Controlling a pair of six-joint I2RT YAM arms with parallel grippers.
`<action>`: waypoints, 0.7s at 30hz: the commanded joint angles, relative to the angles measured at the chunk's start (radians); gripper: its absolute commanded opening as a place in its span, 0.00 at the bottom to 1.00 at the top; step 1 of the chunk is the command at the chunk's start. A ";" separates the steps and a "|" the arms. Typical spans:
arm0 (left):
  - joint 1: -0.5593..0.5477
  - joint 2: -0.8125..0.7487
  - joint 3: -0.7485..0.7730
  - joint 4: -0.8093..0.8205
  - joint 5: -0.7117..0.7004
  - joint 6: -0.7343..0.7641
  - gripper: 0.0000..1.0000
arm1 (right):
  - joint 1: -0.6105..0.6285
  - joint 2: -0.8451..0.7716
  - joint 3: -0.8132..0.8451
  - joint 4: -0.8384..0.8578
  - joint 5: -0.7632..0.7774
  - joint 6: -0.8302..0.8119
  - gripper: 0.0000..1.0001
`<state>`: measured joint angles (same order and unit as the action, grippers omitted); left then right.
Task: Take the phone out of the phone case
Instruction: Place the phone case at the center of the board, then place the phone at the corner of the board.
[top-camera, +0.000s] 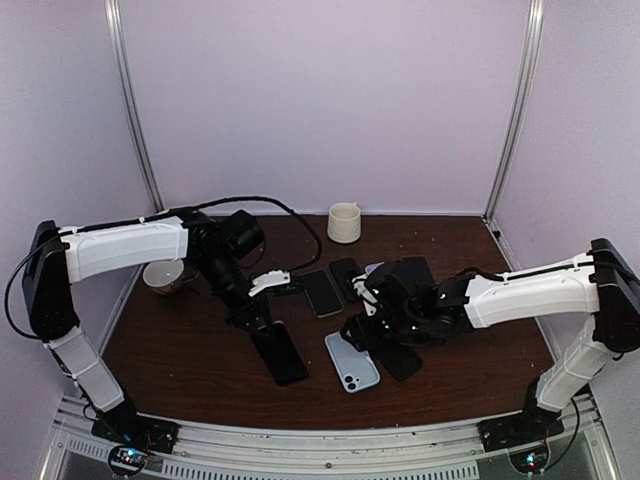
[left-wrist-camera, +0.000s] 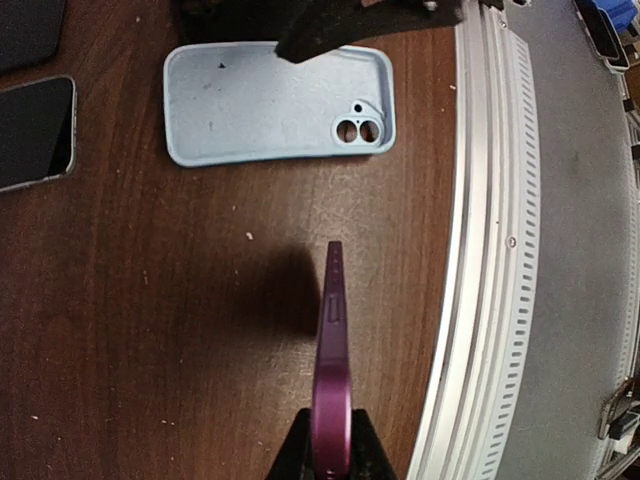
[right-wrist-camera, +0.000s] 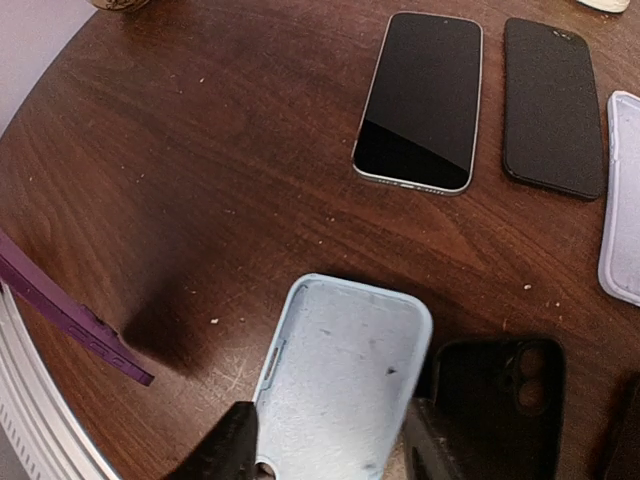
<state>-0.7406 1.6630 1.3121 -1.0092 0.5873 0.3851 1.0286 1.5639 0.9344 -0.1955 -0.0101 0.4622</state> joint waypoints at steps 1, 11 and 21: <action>0.029 0.020 0.027 0.025 -0.011 -0.061 0.16 | -0.045 -0.008 0.051 -0.020 0.004 -0.060 0.67; 0.046 -0.014 -0.003 0.111 -0.147 -0.094 0.38 | -0.088 -0.134 0.137 -0.114 0.131 -0.158 0.85; 0.056 -0.321 -0.196 0.447 -0.513 -0.148 0.97 | -0.096 -0.382 0.099 -0.095 0.474 -0.178 1.00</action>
<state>-0.6945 1.4658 1.1995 -0.7811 0.3061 0.2718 0.9398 1.2579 1.0409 -0.2813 0.2806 0.2993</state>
